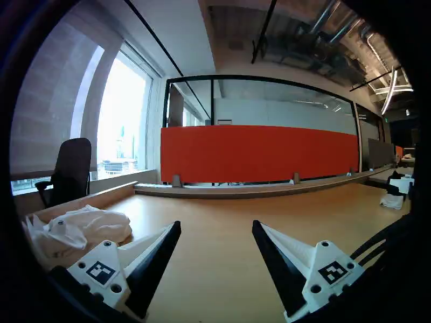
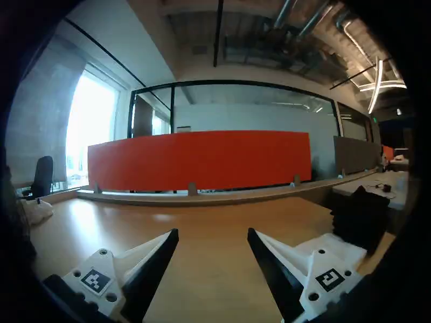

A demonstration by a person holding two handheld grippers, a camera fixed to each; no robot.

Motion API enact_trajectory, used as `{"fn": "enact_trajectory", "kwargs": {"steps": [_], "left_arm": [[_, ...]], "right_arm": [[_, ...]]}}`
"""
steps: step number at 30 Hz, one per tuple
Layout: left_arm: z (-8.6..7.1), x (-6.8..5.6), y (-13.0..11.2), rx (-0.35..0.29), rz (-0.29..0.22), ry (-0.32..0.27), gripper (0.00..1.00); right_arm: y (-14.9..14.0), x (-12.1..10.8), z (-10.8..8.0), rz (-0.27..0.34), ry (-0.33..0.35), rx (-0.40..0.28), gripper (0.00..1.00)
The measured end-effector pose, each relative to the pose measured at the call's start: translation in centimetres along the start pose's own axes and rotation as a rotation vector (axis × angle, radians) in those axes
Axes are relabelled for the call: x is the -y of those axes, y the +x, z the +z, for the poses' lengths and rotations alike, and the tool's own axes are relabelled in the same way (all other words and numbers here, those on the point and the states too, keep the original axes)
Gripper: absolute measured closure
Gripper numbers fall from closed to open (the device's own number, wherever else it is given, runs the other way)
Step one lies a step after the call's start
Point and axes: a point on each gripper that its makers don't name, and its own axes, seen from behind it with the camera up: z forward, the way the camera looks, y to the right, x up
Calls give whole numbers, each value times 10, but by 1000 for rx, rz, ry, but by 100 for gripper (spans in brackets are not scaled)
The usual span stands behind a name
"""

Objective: Fold towel

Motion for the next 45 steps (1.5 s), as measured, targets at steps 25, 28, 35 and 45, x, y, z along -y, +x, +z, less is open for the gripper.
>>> {"fn": "enact_trajectory", "kwargs": {"steps": [25, 28, 35, 45], "left_arm": [[0, -1, 0, 0, 0, 0, 2], [0, 0, 0, 0, 0, 0, 2], [0, 0, 0, 0, 0, 0, 2], [0, 0, 0, 0, 0, 0, 2]], "right_arm": [[0, 6, -5, -41, 13, -17, 0], [-1, 6, -4, -41, 15, -16, 0], [-1, 7, -4, -40, 14, -15, 1], [-1, 7, -4, -40, 14, -15, 0]]}}
